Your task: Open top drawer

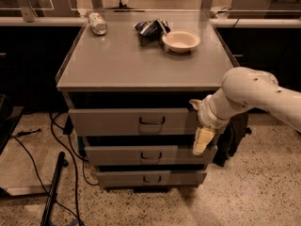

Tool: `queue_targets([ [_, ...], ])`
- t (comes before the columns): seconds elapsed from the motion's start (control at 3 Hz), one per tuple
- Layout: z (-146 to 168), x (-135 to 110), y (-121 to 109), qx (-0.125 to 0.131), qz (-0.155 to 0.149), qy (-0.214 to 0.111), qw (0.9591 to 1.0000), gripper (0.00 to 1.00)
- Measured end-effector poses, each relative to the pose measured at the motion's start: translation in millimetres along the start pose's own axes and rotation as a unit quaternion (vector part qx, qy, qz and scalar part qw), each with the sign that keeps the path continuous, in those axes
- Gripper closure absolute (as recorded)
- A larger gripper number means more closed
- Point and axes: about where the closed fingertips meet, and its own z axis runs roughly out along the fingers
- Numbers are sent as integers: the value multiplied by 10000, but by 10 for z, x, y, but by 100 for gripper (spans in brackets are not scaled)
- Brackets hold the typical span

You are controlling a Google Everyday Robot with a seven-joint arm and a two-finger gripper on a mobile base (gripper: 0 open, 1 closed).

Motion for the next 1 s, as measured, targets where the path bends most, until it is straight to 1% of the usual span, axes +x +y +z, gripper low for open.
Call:
queue_targets([
  [0.67,233,161,-136,-72,-10,178,9998,0],
  [1.0,416,243,-238,-246,-51,351,9991,0],
])
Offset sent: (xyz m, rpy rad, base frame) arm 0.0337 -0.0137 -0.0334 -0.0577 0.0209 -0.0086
